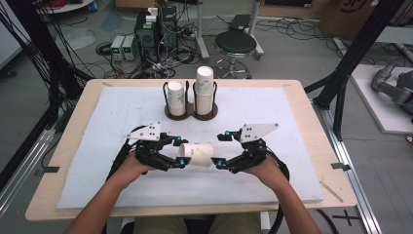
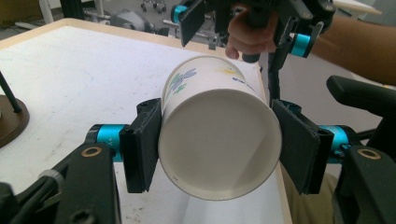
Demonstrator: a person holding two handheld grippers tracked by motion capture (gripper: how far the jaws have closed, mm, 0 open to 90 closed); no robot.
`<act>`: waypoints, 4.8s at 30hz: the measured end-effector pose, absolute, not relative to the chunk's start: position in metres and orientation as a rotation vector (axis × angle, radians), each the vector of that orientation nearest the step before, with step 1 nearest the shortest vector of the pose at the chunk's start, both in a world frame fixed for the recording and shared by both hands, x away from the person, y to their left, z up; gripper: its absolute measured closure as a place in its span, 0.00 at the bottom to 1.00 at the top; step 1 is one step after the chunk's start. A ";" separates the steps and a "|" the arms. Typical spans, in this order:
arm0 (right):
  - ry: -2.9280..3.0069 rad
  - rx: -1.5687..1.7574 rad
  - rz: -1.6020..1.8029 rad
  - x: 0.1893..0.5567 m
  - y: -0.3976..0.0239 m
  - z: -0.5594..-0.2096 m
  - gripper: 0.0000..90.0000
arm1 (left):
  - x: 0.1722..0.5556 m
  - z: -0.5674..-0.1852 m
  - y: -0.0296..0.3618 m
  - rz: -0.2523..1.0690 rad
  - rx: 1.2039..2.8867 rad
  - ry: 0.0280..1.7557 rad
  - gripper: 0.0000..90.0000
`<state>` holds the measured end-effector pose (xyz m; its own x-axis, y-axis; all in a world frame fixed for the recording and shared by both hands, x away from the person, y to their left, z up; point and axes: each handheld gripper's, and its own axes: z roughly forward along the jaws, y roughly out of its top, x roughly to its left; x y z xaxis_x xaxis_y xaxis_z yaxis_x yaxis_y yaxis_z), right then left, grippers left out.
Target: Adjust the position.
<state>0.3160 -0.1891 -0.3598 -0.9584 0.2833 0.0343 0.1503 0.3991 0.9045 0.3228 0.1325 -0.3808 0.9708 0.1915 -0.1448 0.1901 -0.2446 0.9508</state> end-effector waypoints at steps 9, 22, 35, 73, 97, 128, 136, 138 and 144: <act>2.488 0.470 1.704 0.314 -0.198 -0.386 0.23 | 0.319 -0.385 0.137 0.020 1.750 0.261 0.40; 2.543 0.424 1.762 0.314 -0.190 -0.392 0.23 | 0.315 -0.384 0.134 -0.003 1.729 0.204 0.40; 2.585 0.352 1.847 0.315 -0.181 -0.395 0.24 | 0.311 -0.381 0.128 -0.026 1.734 0.144 0.41; 2.648 0.324 1.691 0.319 -0.187 -0.375 0.35 | 0.300 -0.358 0.131 0.067 1.901 0.267 0.18; 2.851 0.083 1.079 0.321 -0.144 -0.318 0.34 | 0.306 -0.345 0.116 0.055 2.121 0.237 0.19; 2.951 -0.041 0.634 0.318 -0.101 -0.306 0.34 | 0.313 -0.356 0.094 0.011 2.290 0.209 0.37; 2.957 -0.059 0.628 0.317 -0.099 -0.308 0.35 | 0.314 -0.360 0.091 -0.018 2.301 0.211 0.39; 2.952 -0.070 0.644 0.316 -0.098 -0.308 0.35 | 0.314 -0.361 0.091 -0.029 2.299 0.213 0.39; 2.917 -0.014 0.792 0.320 -0.105 -0.309 0.28 | 0.317 -0.365 0.100 -0.034 2.226 0.250 0.40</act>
